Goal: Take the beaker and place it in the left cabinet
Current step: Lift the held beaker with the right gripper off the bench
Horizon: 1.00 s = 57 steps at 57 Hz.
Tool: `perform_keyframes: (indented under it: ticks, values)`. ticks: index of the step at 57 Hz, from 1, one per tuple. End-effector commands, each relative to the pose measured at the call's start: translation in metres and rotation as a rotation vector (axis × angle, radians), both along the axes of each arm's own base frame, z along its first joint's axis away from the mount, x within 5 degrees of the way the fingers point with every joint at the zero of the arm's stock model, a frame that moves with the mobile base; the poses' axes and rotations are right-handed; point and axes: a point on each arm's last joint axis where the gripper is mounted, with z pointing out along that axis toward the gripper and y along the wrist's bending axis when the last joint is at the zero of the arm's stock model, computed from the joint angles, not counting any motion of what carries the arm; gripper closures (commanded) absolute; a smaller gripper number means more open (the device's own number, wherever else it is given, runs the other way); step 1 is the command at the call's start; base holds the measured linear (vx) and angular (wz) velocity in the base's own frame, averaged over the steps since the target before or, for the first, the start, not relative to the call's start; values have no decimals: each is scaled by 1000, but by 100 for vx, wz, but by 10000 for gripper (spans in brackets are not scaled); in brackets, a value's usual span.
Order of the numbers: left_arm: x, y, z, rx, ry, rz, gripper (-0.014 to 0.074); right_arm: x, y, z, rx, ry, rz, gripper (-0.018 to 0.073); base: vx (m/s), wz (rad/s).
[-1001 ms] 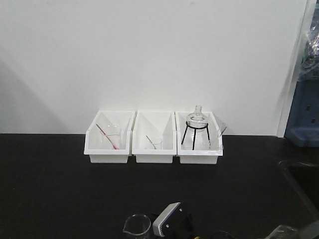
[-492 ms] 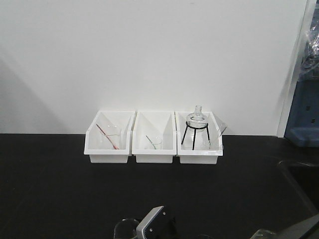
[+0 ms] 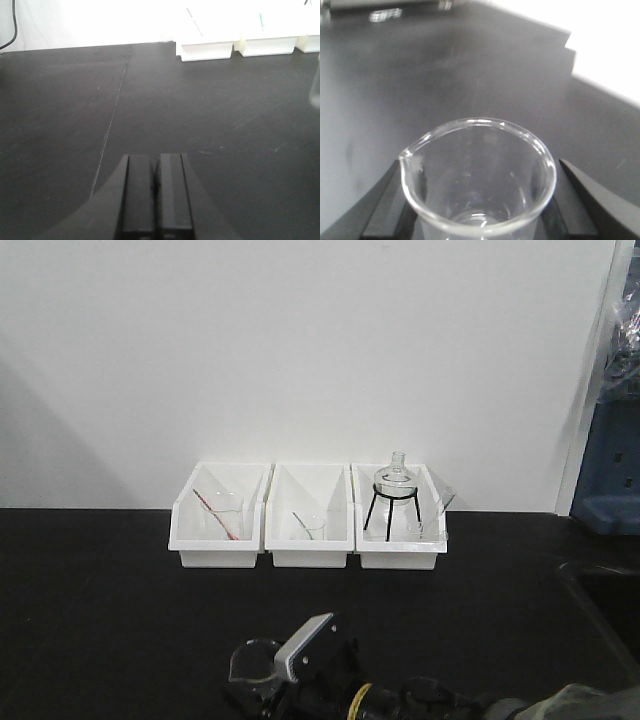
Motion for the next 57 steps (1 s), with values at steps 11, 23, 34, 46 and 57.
perform_keyframes:
  ticks: [11, 23, 34, 46, 57]
  values:
    - [0, -2, 12, -12, -108, -21, 593, -14, -19, 110, 48, -50, -96, 568, 0, 0]
    - [0, -2, 12, -12, -108, -21, 593, -36, -41, 167, 42, -120, -166, 564, 0, 0]
    - [0, -2, 12, -12, -108, -21, 593, -59, -58, 209, 78, -194, -203, 565, 0, 0]
    - [0, -2, 12, -12, -108, -21, 593, -73, -72, 230, 74, -218, -249, 565, 0, 0]
    - [0, -2, 12, -12, -108, -21, 593, -74, -73, 230, 72, -217, -253, 565, 0, 0]
